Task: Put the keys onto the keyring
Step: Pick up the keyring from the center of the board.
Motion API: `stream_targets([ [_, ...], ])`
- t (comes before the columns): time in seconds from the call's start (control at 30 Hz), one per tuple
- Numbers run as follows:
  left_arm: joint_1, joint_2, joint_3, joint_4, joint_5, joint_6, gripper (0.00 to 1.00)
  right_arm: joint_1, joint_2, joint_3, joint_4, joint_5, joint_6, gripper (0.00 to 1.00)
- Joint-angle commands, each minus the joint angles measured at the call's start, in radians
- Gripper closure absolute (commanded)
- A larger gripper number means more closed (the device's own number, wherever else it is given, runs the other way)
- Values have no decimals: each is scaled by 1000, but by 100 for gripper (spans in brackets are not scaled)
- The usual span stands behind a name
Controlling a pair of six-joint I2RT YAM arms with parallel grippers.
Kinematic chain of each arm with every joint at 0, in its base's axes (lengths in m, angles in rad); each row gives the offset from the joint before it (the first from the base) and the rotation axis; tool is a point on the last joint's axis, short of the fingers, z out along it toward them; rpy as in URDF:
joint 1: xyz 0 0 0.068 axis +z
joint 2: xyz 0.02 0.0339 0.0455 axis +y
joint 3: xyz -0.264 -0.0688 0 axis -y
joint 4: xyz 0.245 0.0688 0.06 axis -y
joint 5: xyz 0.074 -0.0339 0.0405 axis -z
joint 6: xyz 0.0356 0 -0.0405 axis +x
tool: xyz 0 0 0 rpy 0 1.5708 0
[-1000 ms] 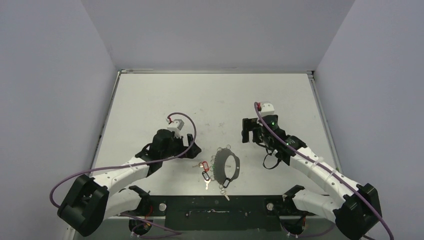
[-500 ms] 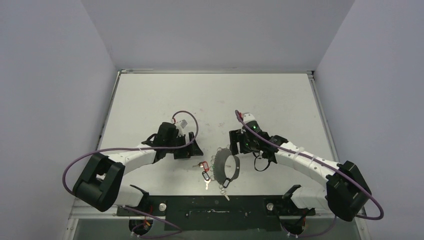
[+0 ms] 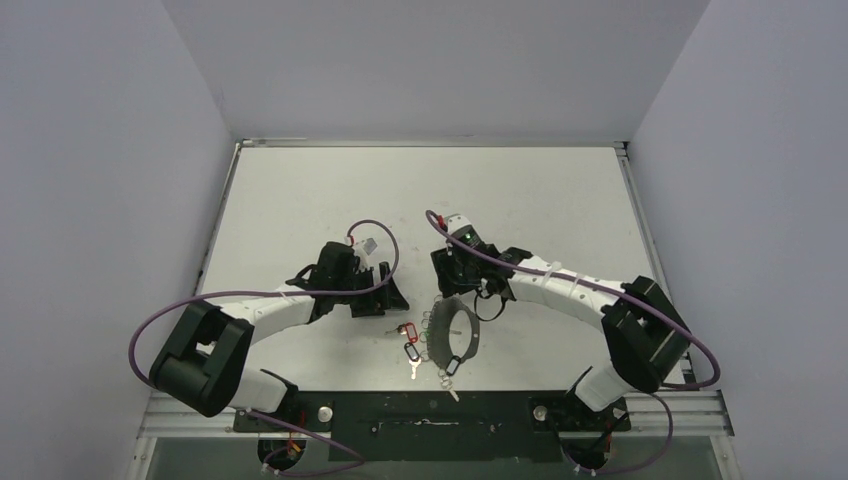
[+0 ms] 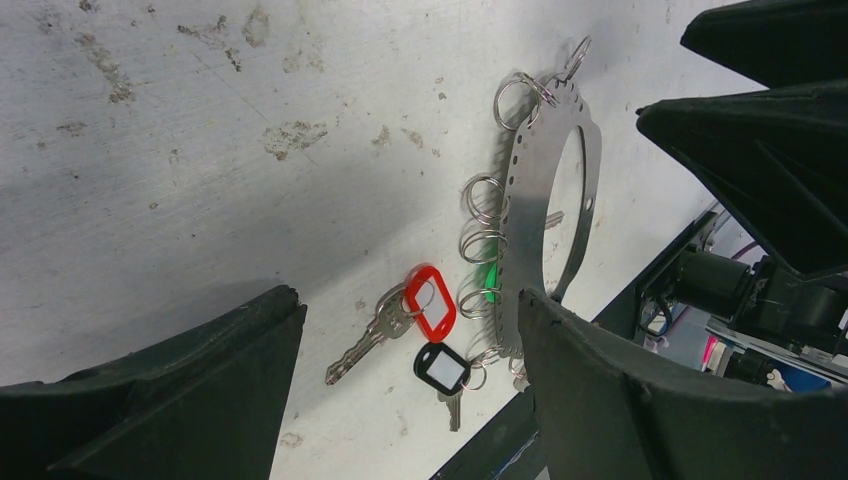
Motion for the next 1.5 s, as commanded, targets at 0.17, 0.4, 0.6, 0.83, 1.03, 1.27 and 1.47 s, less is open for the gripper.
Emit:
stream_targets([
  [0.17, 7, -30, 37, 33, 17, -6, 24, 61, 162, 221, -136, 83, -133, 58],
  [0.4, 8, -16, 34, 29, 20, -3, 24, 94, 241, 282, -189, 62, -160, 63],
  [0.6, 8, -2, 42, 27, 37, -2, 24, 115, 294, 319, -215, 66, -168, 72],
  [0.83, 10, -10, 43, 27, 36, 4, 25, 124, 322, 342, -258, 109, -175, 81],
  [1.03, 11, -14, 44, 25, 36, 6, 25, 134, 315, 352, -282, 159, -173, 79],
  [1.27, 11, -18, 43, 22, 35, -1, 25, 130, 272, 345, -278, 172, -159, 78],
  [1.47, 11, 4, 47, 67, 37, -91, 30, 64, 180, 267, -206, 51, -103, 77],
])
